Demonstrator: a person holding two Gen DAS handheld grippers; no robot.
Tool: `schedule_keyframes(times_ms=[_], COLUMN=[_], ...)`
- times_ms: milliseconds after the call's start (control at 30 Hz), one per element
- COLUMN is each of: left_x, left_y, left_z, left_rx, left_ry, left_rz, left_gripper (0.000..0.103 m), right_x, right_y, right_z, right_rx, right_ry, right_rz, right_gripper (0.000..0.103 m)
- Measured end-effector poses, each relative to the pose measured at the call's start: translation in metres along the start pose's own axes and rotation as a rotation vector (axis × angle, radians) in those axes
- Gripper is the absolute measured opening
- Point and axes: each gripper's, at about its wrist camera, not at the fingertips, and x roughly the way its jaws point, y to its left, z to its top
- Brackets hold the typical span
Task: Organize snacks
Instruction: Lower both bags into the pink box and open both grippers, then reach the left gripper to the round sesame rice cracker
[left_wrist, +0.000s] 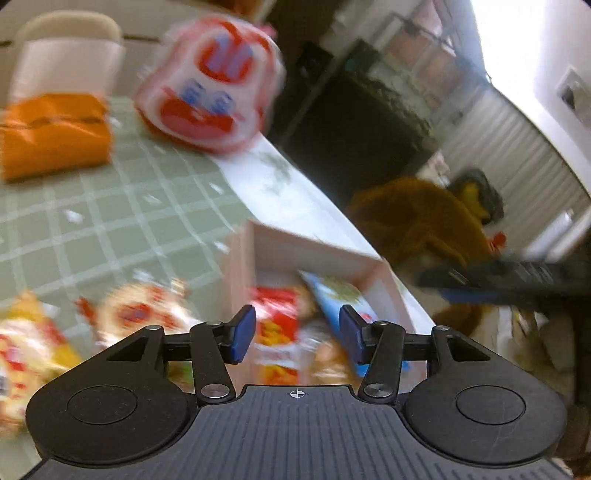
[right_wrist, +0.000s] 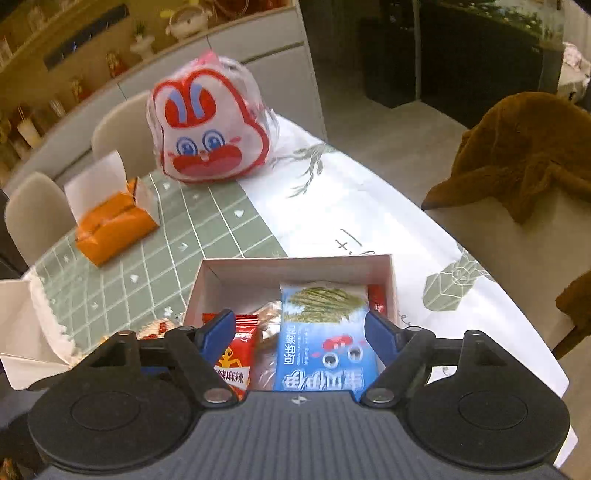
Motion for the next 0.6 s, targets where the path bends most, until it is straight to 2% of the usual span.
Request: schedule_keyframes(times_ms=[67,167,267,333,467,600], left_x=[-0.014,-0.013,0.006,0.022,0.044,0.050], left_y=[0.022,0.051,0.073,0.081,0.084,0.071], left_z=[0.006,0.023,0.029,0.025,0.015,0.000], left_rx=[-0.017,-0.033,-0.017,-0.022,-0.028,0.111], left_ry=[-0.041,-0.042,0.009,0.042,0.076,0.114], left_rz=[0.033,0.143,0.261,0.300,0.258,0.252], left_gripper=[0.055,0.055,0.055,0.055,0.055,0.056], right_x=[-0.020,-0.040,-0.045,-0.048,-0.050,-0.050], right_y=[-0.003,-0.006,-0.018,-0.025,-0.029,-0.021], right_z=[-0.015,-0.042,-0.069,-0.093,-0.136,-0.166], right_rx=[-0.051,-0.103,-0.071,-0.038,-0.002,-0.038], right_ry=[-0.037,-0.070,-0.051,-0.039,-0.006,0.006], right_rz=[-0.026,-0.090,-0.097,-0.076,-0.063,-0.077], right_gripper=[0.082,0.085,0.084,0.085,0.085,0.084])
